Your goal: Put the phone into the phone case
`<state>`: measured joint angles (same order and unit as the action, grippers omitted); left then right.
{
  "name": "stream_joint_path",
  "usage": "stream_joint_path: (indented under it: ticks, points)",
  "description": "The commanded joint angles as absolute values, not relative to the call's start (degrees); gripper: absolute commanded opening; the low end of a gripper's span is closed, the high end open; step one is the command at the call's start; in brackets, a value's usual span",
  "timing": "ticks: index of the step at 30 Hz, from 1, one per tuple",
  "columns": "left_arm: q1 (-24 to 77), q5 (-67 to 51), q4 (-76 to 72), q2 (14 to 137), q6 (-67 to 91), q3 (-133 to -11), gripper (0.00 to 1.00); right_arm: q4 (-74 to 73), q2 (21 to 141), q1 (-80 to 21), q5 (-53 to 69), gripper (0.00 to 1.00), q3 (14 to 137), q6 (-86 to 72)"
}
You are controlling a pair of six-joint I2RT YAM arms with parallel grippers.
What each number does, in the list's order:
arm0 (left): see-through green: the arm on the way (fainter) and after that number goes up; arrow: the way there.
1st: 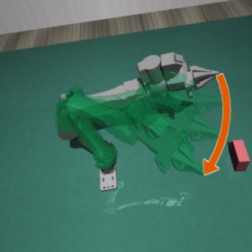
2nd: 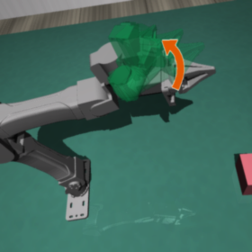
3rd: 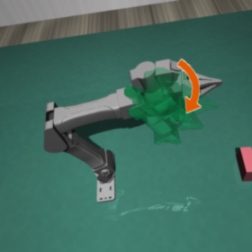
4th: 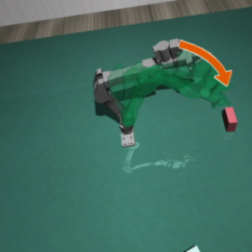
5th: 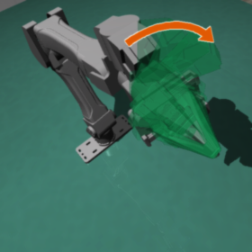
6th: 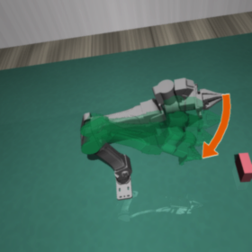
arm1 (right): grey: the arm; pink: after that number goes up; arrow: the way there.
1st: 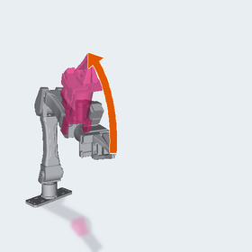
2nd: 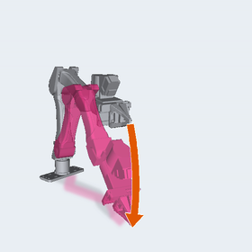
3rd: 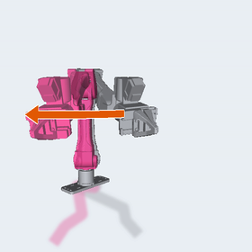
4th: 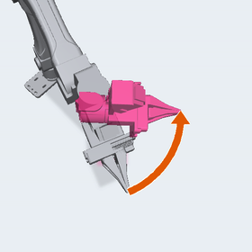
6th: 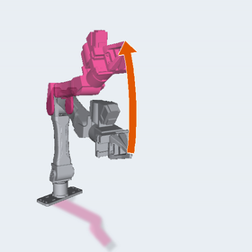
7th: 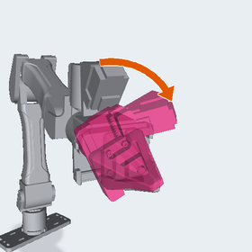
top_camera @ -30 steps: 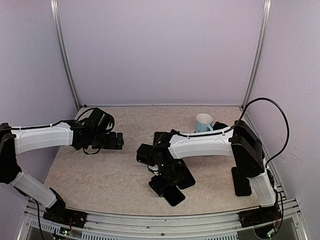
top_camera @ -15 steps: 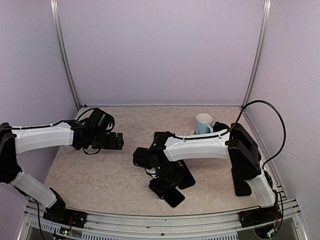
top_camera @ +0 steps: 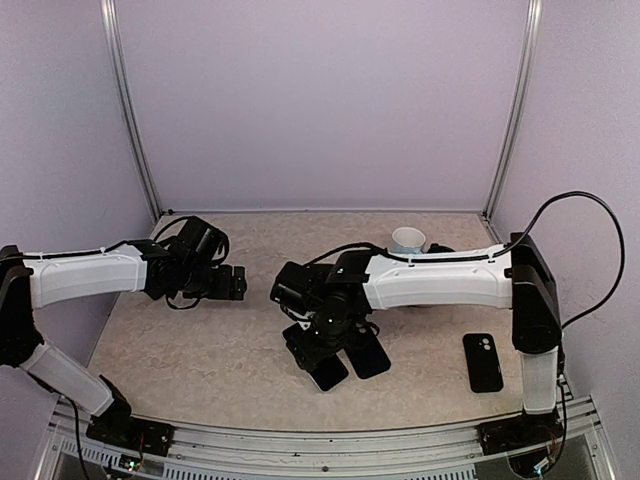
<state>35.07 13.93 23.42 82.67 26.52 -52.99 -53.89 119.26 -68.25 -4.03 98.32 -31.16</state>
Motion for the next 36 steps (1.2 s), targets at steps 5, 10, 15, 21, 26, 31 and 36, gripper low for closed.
stream_joint_path:
  ticks: [5,10,15,21,26,31,36]
  points:
    - [36.93,14.3,22.19,83.04,27.76,-52.74,0.96,-44.06,109.66,-64.28,-20.12,0.42,87.84,-38.73]
    - [41.98,16.11,19.01,83.95,27.07,-54.02,0.96,-40.65,107.36,-61.86,-24.29,0.4,80.99,-41.14]
    - [44.18,16.97,20.37,88.11,27.15,-57.33,0.96,-39.06,106.77,-61.35,-23.35,0.4,77.13,-41.77]
    - [46.3,17.77,21.0,89.86,28.1,-57.74,0.96,-39.78,106.15,-61.35,-20.18,0.4,75.13,-42.93]
    - [46.32,18.02,21.26,90.03,27.88,-57.92,0.96,-42.88,104.28,-61.41,-17.2,0.39,77.22,-42.01]
    - [46.32,18.28,21.34,90.32,27.68,-57.77,0.96,-44.23,103.1,-61.42,-14.58,0.4,76.36,-42.15]
    - [46.32,18.45,21.47,90.85,27.43,-58.0,0.96,-42.15,104.33,-61.35,-13.19,0.4,74.46,-41.95]
